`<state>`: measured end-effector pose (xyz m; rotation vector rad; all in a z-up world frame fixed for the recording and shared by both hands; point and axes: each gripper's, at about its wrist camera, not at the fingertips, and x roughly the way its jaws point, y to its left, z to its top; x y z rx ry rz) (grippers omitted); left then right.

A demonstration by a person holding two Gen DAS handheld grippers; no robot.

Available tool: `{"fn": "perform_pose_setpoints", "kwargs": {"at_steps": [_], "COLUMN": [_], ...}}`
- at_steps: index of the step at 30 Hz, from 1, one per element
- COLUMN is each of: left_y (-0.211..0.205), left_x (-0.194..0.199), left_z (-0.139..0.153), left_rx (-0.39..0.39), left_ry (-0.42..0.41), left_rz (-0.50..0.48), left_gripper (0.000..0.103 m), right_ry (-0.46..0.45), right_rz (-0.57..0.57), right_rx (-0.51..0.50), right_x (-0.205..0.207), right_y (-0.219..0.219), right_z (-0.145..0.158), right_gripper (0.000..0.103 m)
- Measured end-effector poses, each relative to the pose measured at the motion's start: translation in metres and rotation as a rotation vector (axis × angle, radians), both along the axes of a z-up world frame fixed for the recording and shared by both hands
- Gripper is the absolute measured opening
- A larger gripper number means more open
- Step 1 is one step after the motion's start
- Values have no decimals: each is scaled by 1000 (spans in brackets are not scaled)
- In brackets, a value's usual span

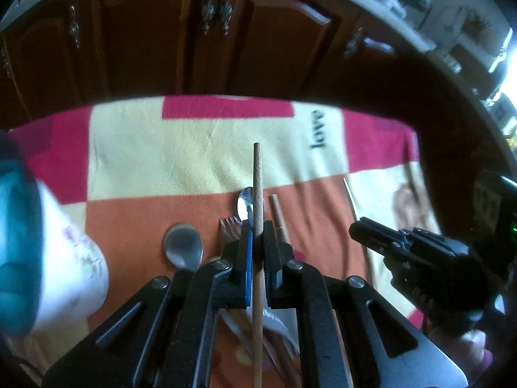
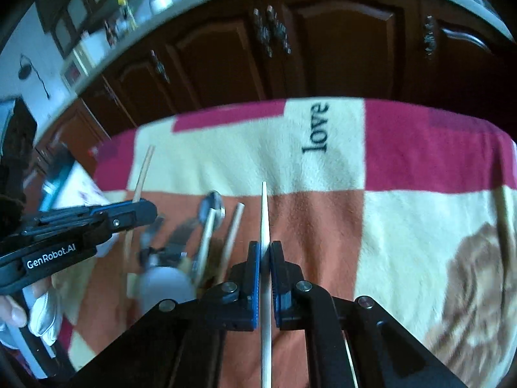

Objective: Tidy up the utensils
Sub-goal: 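Lift both chopsticks and carry them over the white cup with both tools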

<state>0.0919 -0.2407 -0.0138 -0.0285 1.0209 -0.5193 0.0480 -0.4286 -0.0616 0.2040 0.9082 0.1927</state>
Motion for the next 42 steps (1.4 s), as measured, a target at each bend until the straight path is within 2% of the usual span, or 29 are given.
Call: {"fn": "perform_pose_setpoints", "kwargs": {"at_steps": [6,10,15,20,24,30,35,42], "left_y": [23,48,96,142,171,191,197,198], "left_x": [-27,-37,-34,-14,9,28,31,25], "left_z": [46,76,126,153,153,135,120,97], "left_rx": [-68,-113,-156,-145,-135,-124,-127,-120], "left_ry": [-52,-92,-202,-318,-372,-464,-526,-503], "left_rz": [-16,12,75,169,258,327,352,345], "left_gripper": [4,4,4,4,4,4,4,4], "right_ry": [-62,-120,-228,-346,-418,-471,-492,-481], "right_rz": [-1,13,38,95,140,152,129,109], "right_rx": [30,39,92,166,213,237,242,230], "right_x": [-32,-44,-52,-35,-5,42,68,70], "right_y": [4,18,38,93,151,215,242,245], "right_z": [31,64,111,155,174,171,149,118], "right_gripper": [6,6,6,6,6,6,6,6]}}
